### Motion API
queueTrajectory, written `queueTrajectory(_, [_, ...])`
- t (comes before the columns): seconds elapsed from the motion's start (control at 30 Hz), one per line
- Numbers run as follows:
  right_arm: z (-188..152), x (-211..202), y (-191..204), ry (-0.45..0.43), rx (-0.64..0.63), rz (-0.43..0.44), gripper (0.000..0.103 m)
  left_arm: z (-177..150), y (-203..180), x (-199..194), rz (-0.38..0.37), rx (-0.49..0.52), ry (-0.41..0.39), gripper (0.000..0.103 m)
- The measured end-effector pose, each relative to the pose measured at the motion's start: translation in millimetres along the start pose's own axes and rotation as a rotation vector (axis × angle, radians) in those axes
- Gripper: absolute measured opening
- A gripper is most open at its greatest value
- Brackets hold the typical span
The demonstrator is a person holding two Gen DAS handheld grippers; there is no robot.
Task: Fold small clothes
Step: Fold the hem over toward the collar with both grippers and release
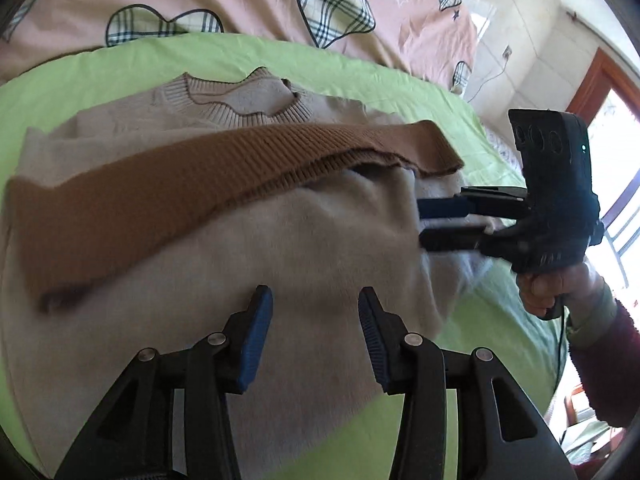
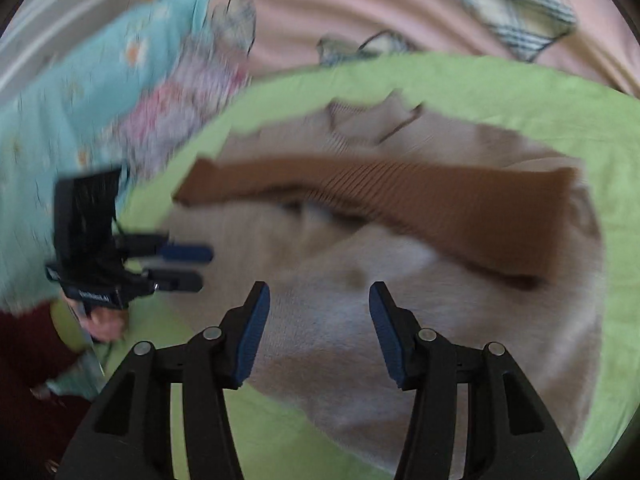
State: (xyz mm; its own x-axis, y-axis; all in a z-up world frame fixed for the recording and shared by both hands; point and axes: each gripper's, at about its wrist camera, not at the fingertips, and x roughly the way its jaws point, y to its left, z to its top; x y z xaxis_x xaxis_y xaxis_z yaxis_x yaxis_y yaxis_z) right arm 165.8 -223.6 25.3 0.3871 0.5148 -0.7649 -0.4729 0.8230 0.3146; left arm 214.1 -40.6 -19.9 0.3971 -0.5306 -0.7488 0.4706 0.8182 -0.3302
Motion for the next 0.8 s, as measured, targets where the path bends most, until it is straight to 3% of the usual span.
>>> queueTrajectory(0.03, [6, 9, -2, 0.031, -0.017, -0.016, 0.054, 9, 4, 4, 0.028, 0.001, 0.007, 0.045])
queueTrajectory(0.1, [17, 17, -13, 0.044, -0.035, -0.063, 0.052, 27, 19, 6, 0.070, -0.011, 0.010, 0.030])
queueTrajectory(0.13, [22, 19, -22, 0.046, -0.031, -0.084, 0.051, 34, 27, 5, 0.080, -0.018, 0.001, 0.027])
queueTrajectory(0.3, [48, 14, -88, -0.047, 0.148, -0.225, 0.050, 59, 92, -6, 0.242, -0.144, -0.059, 0.027])
queueTrajectory(0.33, [50, 8, -101, -0.080, 0.205, -0.252, 0.050, 59, 110, -10, 0.255, -0.203, -0.079, 0.026])
queueTrajectory(0.47, [38, -25, -149, -0.268, 0.474, -0.278, 0.052, 48, 171, -30, 0.186, -0.426, -0.188, 0.023])
queueTrajectory(0.57, [28, -32, -157, -0.307, 0.536, -0.242, 0.052, 40, 171, -32, 0.191, -0.438, -0.213, 0.022])
queueTrajectory(0.77, [9, -53, -139, -0.316, 0.512, -0.315, 0.052, 34, 152, -43, 0.281, -0.388, -0.201, 0.023])
queueTrajectory(0.8, [9, -55, -137, -0.323, 0.524, -0.313, 0.052, 29, 148, -51, 0.290, -0.383, -0.205, 0.027])
